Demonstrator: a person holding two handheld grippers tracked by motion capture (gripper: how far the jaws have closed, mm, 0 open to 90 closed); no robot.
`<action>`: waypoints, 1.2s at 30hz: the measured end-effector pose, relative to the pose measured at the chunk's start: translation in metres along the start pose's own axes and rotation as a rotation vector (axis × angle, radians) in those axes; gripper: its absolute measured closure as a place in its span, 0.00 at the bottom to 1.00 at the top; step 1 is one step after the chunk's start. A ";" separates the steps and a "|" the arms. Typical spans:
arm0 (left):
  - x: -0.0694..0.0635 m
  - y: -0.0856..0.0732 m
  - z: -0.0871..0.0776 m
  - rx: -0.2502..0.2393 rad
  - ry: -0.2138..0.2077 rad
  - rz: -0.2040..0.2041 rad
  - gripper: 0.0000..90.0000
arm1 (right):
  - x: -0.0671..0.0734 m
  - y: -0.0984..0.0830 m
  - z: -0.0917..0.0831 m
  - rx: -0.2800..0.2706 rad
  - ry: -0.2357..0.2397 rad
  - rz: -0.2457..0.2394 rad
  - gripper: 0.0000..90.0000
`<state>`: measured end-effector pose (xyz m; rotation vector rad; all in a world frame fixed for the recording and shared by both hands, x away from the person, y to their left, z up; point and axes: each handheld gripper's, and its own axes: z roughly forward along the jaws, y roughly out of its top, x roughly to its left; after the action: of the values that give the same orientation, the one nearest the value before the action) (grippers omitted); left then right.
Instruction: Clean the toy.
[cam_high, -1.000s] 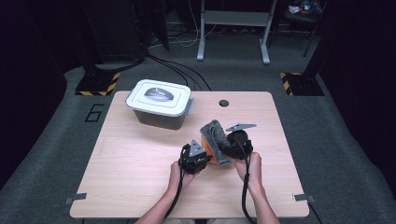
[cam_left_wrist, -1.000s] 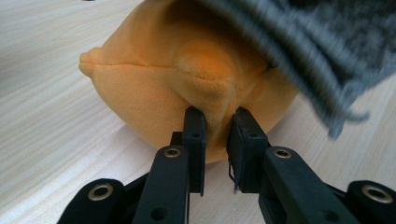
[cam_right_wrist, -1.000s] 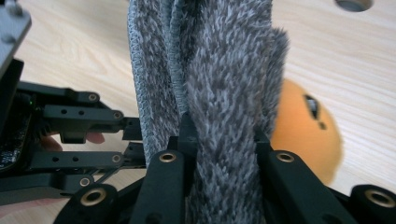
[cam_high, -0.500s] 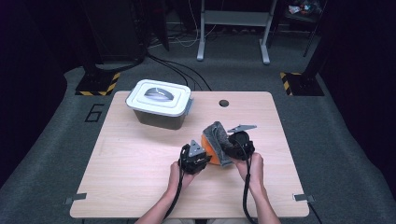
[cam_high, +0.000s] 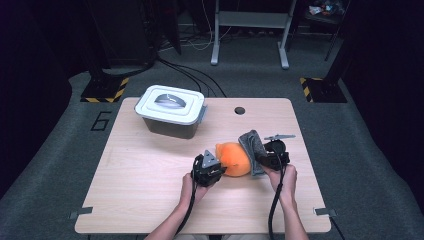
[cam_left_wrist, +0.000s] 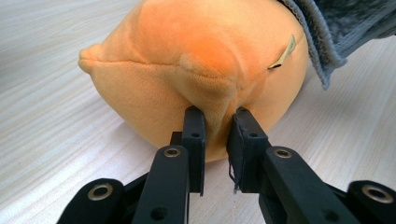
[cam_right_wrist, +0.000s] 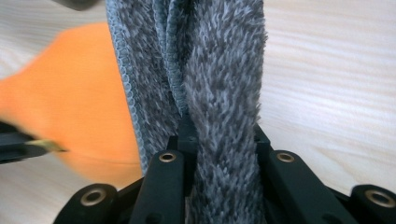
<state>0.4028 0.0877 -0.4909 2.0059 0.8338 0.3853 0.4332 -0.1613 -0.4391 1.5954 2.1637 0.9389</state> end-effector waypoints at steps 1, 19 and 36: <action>0.000 0.000 0.000 -0.001 0.002 0.000 0.86 | -0.005 -0.001 0.003 0.011 -0.002 0.016 0.83; 0.003 -0.001 -0.001 -0.001 -0.007 -0.008 0.86 | -0.033 -0.019 0.024 0.069 -0.005 0.112 0.83; 0.005 -0.001 -0.001 -0.020 -0.015 -0.023 0.84 | 0.024 0.007 -0.012 -0.039 0.054 -0.075 0.83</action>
<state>0.4056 0.0922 -0.4920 1.9768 0.8399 0.3630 0.4234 -0.1413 -0.4223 1.4762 2.2103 1.0057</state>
